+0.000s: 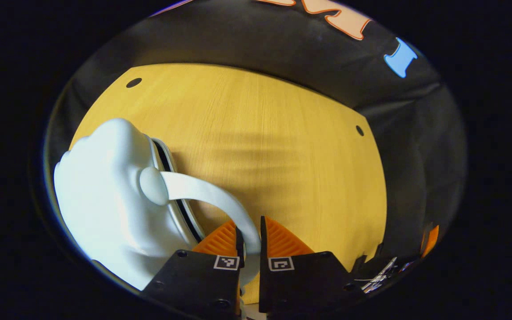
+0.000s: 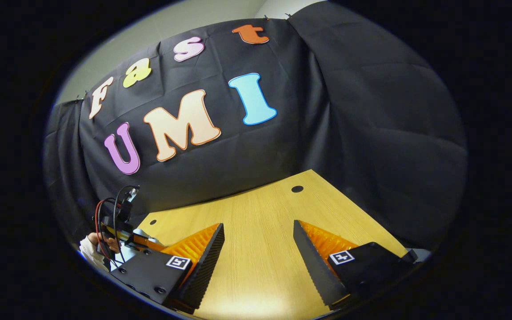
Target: First open the suitcase, pack the skin care products into it, and then close the suitcase.
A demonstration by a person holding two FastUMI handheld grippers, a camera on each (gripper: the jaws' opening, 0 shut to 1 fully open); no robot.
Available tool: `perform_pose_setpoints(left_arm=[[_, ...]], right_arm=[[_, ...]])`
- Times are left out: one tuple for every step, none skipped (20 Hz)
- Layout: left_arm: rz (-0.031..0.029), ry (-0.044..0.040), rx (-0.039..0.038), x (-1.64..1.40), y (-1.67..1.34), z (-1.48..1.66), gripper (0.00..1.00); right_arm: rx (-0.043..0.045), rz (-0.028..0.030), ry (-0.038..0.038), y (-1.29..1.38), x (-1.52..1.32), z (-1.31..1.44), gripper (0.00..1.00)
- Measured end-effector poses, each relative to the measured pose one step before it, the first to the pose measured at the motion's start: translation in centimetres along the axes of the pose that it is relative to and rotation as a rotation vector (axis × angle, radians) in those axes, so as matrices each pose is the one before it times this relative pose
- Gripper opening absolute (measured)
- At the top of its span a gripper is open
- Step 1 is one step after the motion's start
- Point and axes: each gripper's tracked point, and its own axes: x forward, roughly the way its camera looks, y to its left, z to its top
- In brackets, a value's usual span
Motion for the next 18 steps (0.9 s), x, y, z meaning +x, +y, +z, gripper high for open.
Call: perform_pose_setpoints(left_arm=[[0.03675,-0.00259,0.02258,0.305,0.02,0.174,0.11],[0.03549,0.00498,0.0244,0.041,0.026,-0.128,0.12],[0.02519,0.00329,0.02413,-0.037,0.014,-0.037,0.13],[0.02468,0.013,0.02405,0.01,0.151,-0.203,0.13],[0.01681,0.01214,0.0182,-0.976,-0.149,-0.341,0.27],[0.00897,0.00069,0.01829,-0.675,-0.022,0.025,0.35],[0.00844,-0.00124,0.01845,-0.729,-0.265,-0.021,0.46],[0.01788,-0.00314,0.01894,-0.402,-0.45,-0.288,0.58],[0.01159,-0.01139,0.02517,-0.984,-0.445,-0.099,0.6],[0.00619,-0.01755,0.02526,-1.137,-0.367,-0.184,0.62],[0.00449,-0.01615,0.02176,-1.361,-0.276,-0.21,0.61],[-0.00185,-0.01691,0.01811,-0.892,-0.759,-0.18,0.58],[-0.00277,-0.01392,0.01717,-0.908,-0.657,-0.347,0.6],[-0.00462,-0.01546,0.01214,-0.899,-0.648,-0.32,0.6],[-0.00125,-0.01405,0.00206,-0.696,-0.646,-0.259,0.6],[-0.00299,-0.00835,-0.00403,-0.707,-0.682,-0.432,0.64],[-0.00354,-0.00381,-0.00406,-0.546,-0.551,-0.381,0.66],[-0.00483,-0.00061,-0.00522,-0.493,-0.504,-0.456,0.7]], right_arm=[[-0.00173,-0.00108,-0.0016,-0.204,-0.025,0.041,0.97],[0.00166,0.00311,-0.00391,-0.002,-0.072,0.112,0.97],[0.00554,0.00619,-0.00748,0.044,-0.132,0.254,0.97],[0.00487,0.00491,-0.00575,0.045,-0.057,0.117,0.97],[0.004,0.00345,-0.00334,0.034,-0.102,0.102,0.97],[0.00202,0.00434,-0.00295,-0.034,-0.315,-0.066,0.97],[-0.00098,0.00309,-0.00486,-0.012,-0.297,0.043,0.97],[-0.00004,0.00121,-0.00549,-0.103,-0.185,0.099,0.97],[0.00512,0.00518,-0.00634,-0.018,-0.179,0.196,0.97],[0.00446,0.00499,-0.00502,0.022,-0.126,0.158,0.97],[0.00325,0.00515,-0.00256,0.034,-0.074,-0.005,0.97],[-0.00099,0.00375,-0.00212,-0.058,-0.109,0.061,0.97],[-0.00237,0.0053,-0.00493,0.039,-0.047,0.114,0.97],[-0.00152,0.00674,-0.00461,0.037,-0.127,0.137,0.97],[-0.00128,0.00841,-0.00257,-0.009,-0.129,0.076,0.97],[-0.00235,0.00488,0.00086,0.004,0.055,-0.031,0.97],[-0.00231,0.00296,0.00467,-0.059,0.021,-0.154,0.97],[-0.00161,0.00518,0.00251,-0.013,-0.054,-0.029,0.97]])
